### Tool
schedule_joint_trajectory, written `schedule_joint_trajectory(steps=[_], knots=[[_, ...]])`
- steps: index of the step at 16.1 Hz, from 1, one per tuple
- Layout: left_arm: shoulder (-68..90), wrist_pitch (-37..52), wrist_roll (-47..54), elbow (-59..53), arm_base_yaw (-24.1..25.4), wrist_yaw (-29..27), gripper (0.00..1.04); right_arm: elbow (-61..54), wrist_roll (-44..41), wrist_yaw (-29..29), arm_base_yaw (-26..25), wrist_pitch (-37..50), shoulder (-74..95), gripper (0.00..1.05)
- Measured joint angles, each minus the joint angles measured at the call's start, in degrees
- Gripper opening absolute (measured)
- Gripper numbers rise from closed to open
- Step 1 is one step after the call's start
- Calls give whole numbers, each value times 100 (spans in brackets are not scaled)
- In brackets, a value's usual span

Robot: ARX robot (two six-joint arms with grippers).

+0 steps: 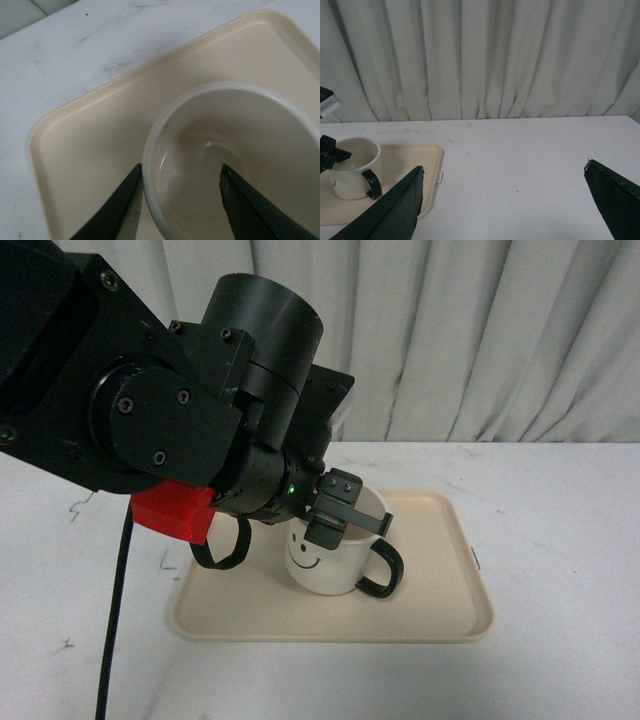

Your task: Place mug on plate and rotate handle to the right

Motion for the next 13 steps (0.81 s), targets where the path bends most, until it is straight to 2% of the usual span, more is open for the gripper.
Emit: schedule_joint_trajectory(steps=[2,3,4,6,7,8,10,12,13], knots=[[-649,417,96,-538,-107,310,67,0,0,0,0,-2,0,98],[-1198,955,120,-951,-116,710,78,0,0,0,0,-2,0,98],[-1631,1484,223,-1285,-116,820,85,0,0,0,0,-2,0,98],[-2601,2894,474,-2059,-33,501,100,0,0,4,-2,-4,0,98],[-2664,3244,463,-2100,-22,304,96,0,-2,2,0,-2,0,98],[-2638,4011,186,-2365,-2,-671,86,0,-2,-9,0,2,0,98],[-2824,4378,-146,-3270,232,-1429,70,0,0,-2,0,-9,2,98],[-3731,4583,-323,-4179,807,-1217,42,0,0,-4,0,0,0,98],[-4048,4623,-376,-4380,944,-1078,33,0,0,-7,0,-2,0,98]])
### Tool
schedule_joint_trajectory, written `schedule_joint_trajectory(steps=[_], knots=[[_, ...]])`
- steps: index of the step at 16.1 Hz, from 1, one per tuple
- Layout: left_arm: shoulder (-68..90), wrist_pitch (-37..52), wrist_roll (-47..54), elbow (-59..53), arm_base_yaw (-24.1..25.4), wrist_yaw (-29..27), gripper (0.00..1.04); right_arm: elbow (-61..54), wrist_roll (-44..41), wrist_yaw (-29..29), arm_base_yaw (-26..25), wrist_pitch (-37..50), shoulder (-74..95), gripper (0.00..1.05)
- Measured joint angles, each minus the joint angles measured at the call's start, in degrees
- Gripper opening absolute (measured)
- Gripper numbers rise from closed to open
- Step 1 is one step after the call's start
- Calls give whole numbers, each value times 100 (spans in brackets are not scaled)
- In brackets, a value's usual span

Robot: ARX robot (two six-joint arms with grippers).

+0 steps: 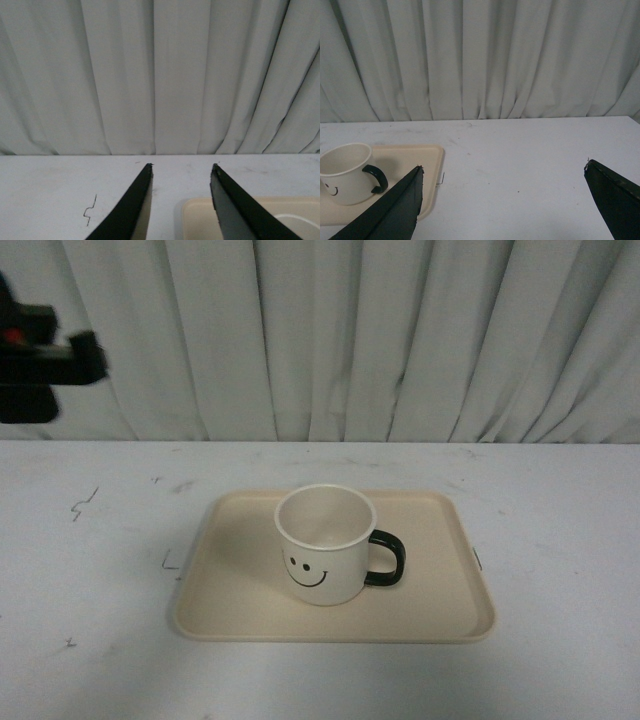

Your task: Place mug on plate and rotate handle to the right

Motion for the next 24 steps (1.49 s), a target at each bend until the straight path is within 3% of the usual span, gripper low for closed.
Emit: schedule_joint_trajectory(steps=[3,8,9,13,15,24], knots=[[-656,-238,-26,-780,400,529,1,0,0,2,0,0,0,98],[-1829,-697,-44,-1362,916,1001,2,0,0,2,0,0,0,98],[-1923,-396,-44,-1582,1005,1130,2,0,0,2,0,-2,0,98],[-2754,-1121,-44,-1897,1276,1364,2,0,0,2,0,0,0,98],[-3348,-1602,-44,-1934,1786,1862,2,0,0,2,0,0,0,98],[-5298,-3403,-50,-2011,1797,1906,2,0,0,2,0,-2,0,98]])
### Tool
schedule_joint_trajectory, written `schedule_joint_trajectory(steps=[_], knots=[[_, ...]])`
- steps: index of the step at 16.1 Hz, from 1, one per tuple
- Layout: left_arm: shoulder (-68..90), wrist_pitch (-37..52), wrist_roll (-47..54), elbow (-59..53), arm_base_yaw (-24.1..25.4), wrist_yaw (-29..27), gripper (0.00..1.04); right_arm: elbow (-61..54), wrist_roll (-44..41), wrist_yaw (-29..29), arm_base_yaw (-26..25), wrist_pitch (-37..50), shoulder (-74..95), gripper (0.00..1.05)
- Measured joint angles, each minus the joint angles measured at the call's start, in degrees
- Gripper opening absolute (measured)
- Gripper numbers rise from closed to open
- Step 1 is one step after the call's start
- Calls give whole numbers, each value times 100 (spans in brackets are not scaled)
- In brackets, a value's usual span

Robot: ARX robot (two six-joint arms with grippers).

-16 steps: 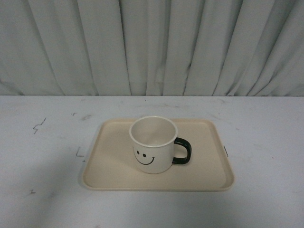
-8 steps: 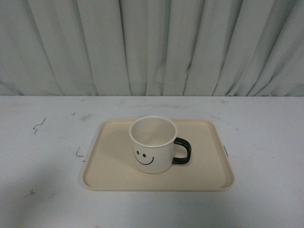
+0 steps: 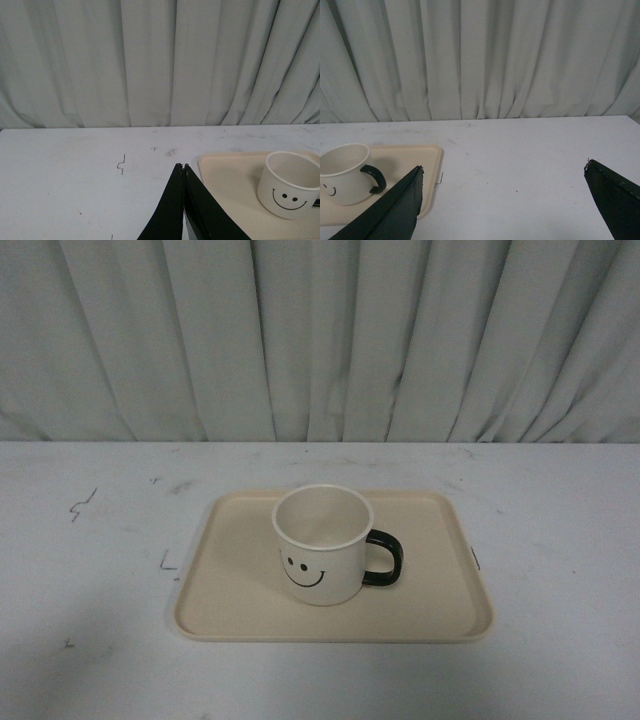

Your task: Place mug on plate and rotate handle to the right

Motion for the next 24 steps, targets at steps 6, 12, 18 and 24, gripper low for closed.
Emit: schedule_joint_trajectory(steps=[6,12,18,24], knots=[[-896,-883,0,0,0,0,2,0,0,0,0,2,0,98],[-1075,-1056,0,0,0,0,2,0,0,0,0,2,0,98],[-2245,-2264,-2,46,0,-9,2,0,0,-4,0,7,0,98],[-2247,-2312,-9,2,0,0,76,0,0,0,0,2,0,98]])
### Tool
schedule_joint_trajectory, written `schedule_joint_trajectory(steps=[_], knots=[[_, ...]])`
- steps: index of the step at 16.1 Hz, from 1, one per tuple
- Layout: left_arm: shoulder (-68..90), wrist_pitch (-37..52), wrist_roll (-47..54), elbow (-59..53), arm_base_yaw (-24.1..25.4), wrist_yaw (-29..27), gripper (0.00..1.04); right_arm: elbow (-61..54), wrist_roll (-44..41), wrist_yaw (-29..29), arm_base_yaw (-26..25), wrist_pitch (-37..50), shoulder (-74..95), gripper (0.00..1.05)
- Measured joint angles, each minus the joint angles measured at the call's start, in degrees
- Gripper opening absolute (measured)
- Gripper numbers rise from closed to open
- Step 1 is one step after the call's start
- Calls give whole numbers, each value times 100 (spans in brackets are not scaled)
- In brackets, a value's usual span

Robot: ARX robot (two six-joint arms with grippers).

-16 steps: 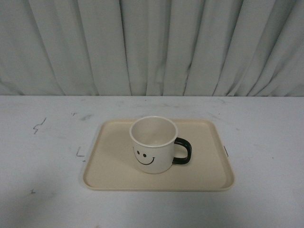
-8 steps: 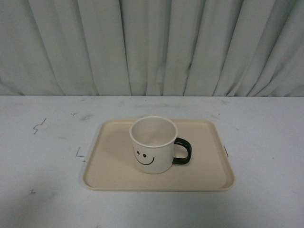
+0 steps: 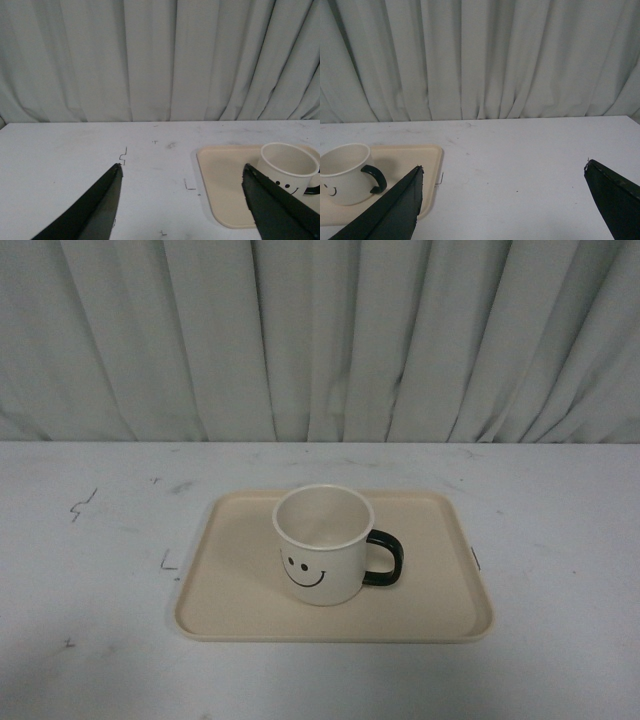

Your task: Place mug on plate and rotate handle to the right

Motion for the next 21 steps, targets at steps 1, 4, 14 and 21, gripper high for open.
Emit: schedule_joint_trajectory(steps=[1,4,14,21], knots=[[0,0,0,0,0,-2,87,0,0,0,0,0,0,98],[0,-2,0,0,0,0,98,44,334,-221,-201,463,772,98],[0,0,0,0,0,0,98,4572,-1228,-1237,1141,-566,7984,98],[0,0,0,0,0,0,98,8087,-2122,-1506,2100,-2542,11145,98]])
